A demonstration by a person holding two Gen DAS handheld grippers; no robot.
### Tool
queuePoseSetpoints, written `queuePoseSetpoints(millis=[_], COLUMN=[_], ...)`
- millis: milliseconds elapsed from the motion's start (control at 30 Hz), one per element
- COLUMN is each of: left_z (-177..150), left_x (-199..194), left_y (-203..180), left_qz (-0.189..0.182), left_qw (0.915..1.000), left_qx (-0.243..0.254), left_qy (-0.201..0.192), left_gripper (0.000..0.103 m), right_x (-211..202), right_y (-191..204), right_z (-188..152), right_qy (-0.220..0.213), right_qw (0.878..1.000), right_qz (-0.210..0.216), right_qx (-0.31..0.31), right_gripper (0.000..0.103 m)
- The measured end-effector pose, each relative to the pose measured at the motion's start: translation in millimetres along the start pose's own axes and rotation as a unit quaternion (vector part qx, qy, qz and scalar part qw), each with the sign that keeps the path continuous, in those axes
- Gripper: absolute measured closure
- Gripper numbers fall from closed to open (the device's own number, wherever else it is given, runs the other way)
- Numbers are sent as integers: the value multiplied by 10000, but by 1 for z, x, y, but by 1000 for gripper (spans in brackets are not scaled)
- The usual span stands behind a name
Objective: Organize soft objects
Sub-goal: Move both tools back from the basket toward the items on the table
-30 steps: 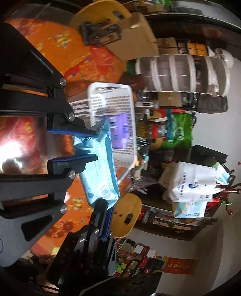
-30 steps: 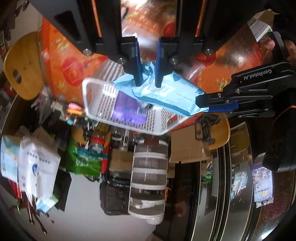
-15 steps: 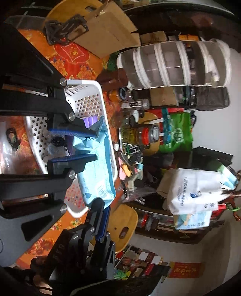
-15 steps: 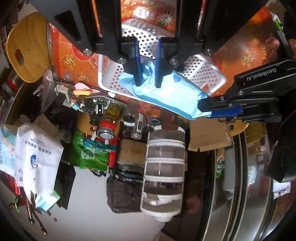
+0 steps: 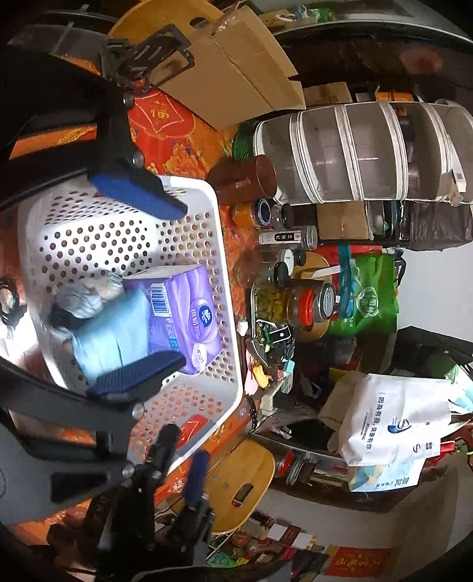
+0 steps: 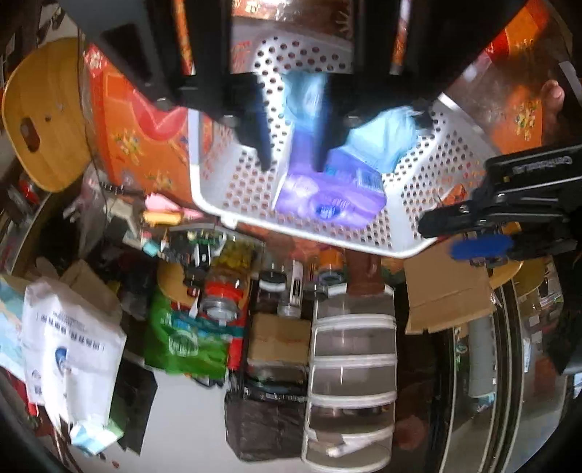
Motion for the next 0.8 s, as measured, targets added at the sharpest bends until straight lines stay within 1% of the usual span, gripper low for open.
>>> queuePoseSetpoints(millis=[33,100,133,200,267,433,533,600,800], left_z=[-2,-5,-8,-11,-15,-23,-25,-27,-38], left_x=[0,-1,-3,-6,-9,-18,-18,-18,-31], left_y=[1,2,2,2,6,17,26,30,27], left_qz=[-10,56,121,245,204,337,390,412,474], left_qw=[10000,9999,9997,9993,9993,9989,9987,9985,9982], left_qx=[28,133,205,278,268,117,27,-23,53], left_qy=[49,55,70,111,170,293,331,366,369], left_gripper=[17,11,10,9,9,9,9,9,9], right_x=[0,-3,-4,-7,-8,-14,-16,-17,-22], right_y=[-2,-4,-5,-9,-13,-19,-22,-23,-21], right_z=[-2,-7,-8,-12,-13,-24,-29,-32,-40], right_qy=[14,-2,12,50,74,86,137,132,151], right_qw=[10000,9999,10000,9998,9996,9992,9987,9985,9982], right_qz=[-52,-105,-86,21,-36,-70,-28,-72,-90], right_qx=[18,12,35,185,259,387,495,519,579], right_gripper=[37,23,21,20,19,18,18,17,17])
Point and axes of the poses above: each gripper's, at about its wrist camera, not at the fingertips, and x roughly the way its jaws point, y to its left, z to its top, the point moved 1 cm from there along x, roughly the way its jaws point, and after that the axes turned 2 degrees about z, right-handed, at the moved point
